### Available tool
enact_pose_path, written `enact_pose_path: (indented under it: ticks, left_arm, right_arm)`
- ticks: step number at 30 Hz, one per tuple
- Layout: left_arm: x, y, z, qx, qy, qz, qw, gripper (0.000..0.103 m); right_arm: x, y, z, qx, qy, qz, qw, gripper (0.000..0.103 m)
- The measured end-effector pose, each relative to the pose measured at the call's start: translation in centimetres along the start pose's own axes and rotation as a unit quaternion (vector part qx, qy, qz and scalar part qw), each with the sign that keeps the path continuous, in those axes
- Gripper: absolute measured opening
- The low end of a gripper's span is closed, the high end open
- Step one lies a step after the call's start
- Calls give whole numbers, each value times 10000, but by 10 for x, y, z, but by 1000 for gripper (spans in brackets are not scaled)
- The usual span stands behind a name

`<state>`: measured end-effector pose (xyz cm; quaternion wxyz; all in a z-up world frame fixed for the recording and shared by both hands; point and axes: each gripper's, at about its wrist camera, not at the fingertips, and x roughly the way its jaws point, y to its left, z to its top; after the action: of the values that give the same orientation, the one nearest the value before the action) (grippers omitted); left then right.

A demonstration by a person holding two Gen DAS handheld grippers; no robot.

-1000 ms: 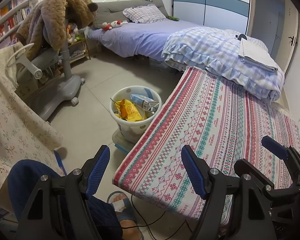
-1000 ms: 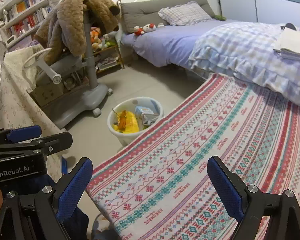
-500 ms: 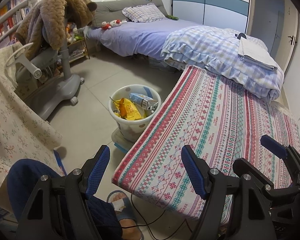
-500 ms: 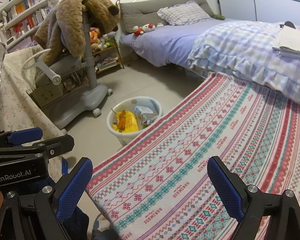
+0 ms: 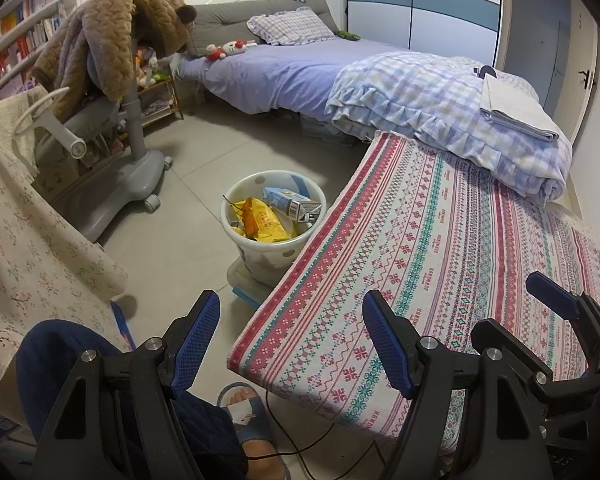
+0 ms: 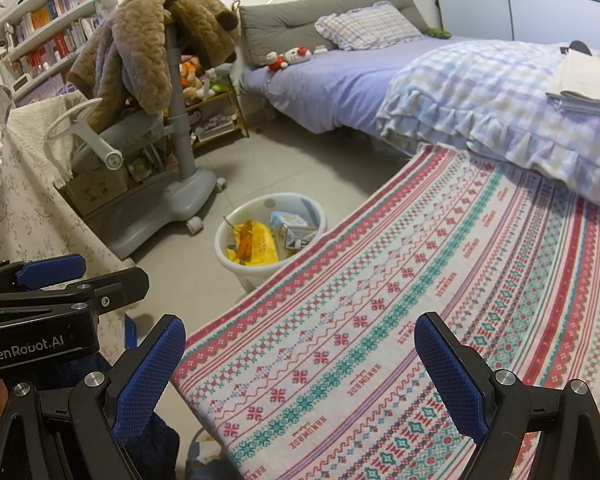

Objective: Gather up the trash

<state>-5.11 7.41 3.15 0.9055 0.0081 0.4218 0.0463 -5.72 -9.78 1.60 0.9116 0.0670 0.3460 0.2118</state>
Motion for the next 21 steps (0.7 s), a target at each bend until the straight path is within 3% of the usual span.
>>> enact_pose_path:
  ticks: [21]
  left_arm:
    - [3,-1,1,28,69,-19,10000,76]
  right_arm:
    - [1,0,0,-6,2,-10,10000,96]
